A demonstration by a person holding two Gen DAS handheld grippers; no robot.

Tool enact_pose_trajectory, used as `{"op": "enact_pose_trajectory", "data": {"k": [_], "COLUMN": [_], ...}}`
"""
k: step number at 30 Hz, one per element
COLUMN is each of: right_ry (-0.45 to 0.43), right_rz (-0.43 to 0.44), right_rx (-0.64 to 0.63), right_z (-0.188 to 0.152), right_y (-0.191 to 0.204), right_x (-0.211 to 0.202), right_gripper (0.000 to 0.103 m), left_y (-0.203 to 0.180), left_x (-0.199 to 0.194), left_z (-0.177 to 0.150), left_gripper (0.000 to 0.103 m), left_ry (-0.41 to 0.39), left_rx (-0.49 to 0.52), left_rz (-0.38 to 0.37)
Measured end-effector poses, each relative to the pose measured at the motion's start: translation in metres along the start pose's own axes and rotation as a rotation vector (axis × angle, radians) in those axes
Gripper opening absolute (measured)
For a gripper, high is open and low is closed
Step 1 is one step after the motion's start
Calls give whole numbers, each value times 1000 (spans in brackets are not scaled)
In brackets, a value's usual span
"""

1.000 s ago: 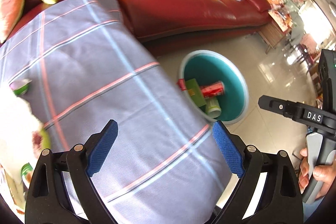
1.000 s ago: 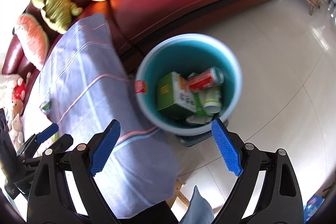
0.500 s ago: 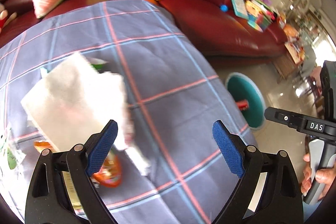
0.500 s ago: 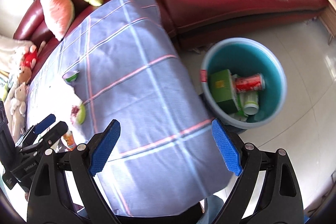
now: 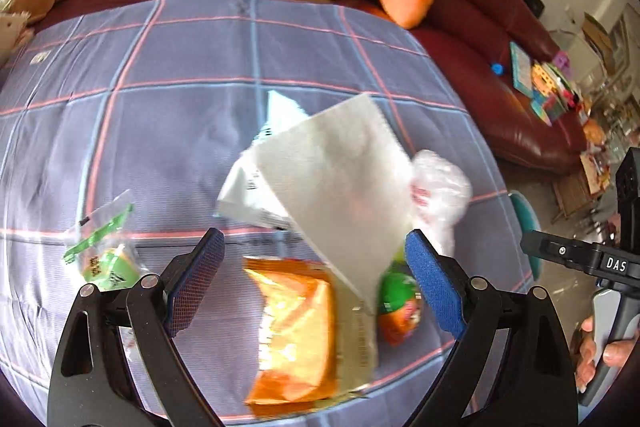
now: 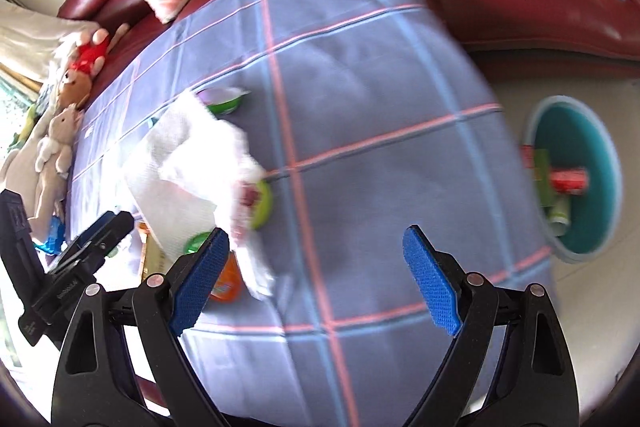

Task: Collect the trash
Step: 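Grasp the clear plastic bag with right tool while left tool grasps the white paper towel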

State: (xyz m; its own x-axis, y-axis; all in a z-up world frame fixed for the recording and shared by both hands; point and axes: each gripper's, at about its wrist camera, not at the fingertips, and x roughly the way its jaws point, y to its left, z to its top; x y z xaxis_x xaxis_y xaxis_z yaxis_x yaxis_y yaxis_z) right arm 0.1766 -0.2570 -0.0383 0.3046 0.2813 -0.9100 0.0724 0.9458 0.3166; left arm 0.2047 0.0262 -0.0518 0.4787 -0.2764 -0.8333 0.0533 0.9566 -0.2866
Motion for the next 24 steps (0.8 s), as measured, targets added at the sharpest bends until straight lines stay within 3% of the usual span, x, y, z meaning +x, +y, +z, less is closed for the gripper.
{"op": "enact_pose_trajectory", "data": {"k": [9, 24], "right_ry": [64, 96], "right_rz": [32, 52], "right_rx": [1, -47], "right_z": [7, 8], "right_y": [28, 43], "right_x": [42, 67], "right_gripper": [84, 84], "left_y": [35, 33], "left_x": [10, 27], "left_z": [7, 10], "left_gripper": [92, 92], "left_ry": [22, 50], "left_rx": [-56, -55], "left_rz": [6, 20]}}
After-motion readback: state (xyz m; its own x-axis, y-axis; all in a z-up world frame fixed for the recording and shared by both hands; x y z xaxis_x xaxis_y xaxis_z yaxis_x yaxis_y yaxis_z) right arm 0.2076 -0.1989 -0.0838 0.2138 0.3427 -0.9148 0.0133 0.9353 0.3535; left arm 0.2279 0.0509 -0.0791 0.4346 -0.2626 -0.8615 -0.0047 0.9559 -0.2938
